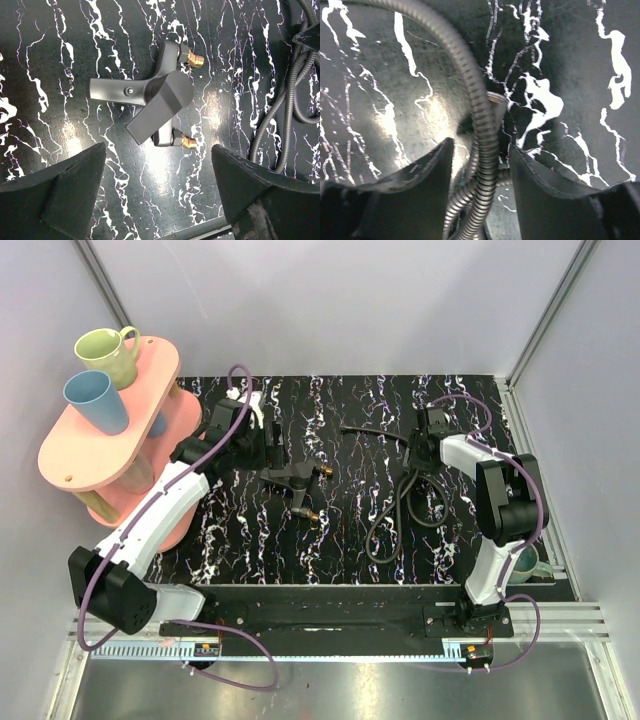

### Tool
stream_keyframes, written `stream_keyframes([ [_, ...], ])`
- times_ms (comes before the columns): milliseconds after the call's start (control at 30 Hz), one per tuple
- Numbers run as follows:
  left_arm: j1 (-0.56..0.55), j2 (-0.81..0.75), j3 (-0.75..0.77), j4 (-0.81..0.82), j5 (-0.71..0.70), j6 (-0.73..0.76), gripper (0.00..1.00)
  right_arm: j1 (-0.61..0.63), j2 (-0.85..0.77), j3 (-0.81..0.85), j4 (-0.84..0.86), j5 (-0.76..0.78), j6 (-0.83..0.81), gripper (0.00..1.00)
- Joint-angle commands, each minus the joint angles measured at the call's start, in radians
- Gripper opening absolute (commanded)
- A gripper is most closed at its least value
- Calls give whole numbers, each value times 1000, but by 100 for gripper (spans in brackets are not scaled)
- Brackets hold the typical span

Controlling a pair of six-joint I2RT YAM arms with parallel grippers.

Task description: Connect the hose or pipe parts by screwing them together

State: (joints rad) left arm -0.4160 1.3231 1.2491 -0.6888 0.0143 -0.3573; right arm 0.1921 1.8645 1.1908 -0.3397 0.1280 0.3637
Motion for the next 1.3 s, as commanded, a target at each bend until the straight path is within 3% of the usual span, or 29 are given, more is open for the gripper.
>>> stream_keyframes([
  [0, -7, -51, -25, -2, -37, 12, 91, -5, 30, 70, 40, -94, -46, 53],
  [67, -7, -71, -30, 0, -40, 15, 91, -3, 30, 75, 82, -169, -77, 45],
  [100, -9, -76, -33, -2, -43, 17, 91, -3, 25, 75, 94, -188, -83, 32],
  [200, -9, -88, -48, 0, -53, 18, 92, -3, -1, 81, 130, -238, -91, 16],
  [267, -9, -93, -63, 6, -57, 18, 92, -2, -27, 73, 159, -278, -66, 15],
  [433, -9, -91, -92, 31, -50, 12, 92, 0, -45, 20, 292, -393, 39, 31],
  [500, -9, -90, -96, 32, -43, 11, 92, 0, -39, 12, 301, -418, 44, 30],
  [600, -10, -87, -97, 34, -39, 12, 92, 0, -50, 13, 297, -429, 29, 20],
  [667, -12, -90, -97, 31, -40, 12, 92, -2, -64, 26, 256, -360, -8, 23],
  [700, -12, -97, -96, 31, -42, 12, 92, -2, -57, 41, 214, -212, -18, 26],
  [800, -12, -113, -97, 26, -45, 12, 92, -2, -28, 110, 53, 41, -75, 37],
  [867, -14, -122, -100, 23, -50, 12, 92, -3, -22, 133, -2, 90, -98, 45],
  [967, -14, -139, -109, 20, -51, 12, 92, -2, -47, 141, -16, 6, -117, 57],
  [1000, -14, -148, -112, 20, -51, 11, 92, -2, -76, 133, 1, -98, -120, 62],
  [1133, -14, -171, -126, 20, -57, 17, 92, 6, -137, 60, 172, -388, -204, 64],
  [1267, -14, -196, -151, 20, -57, 20, 92, 7, -88, 88, 170, -453, -264, 64],
])
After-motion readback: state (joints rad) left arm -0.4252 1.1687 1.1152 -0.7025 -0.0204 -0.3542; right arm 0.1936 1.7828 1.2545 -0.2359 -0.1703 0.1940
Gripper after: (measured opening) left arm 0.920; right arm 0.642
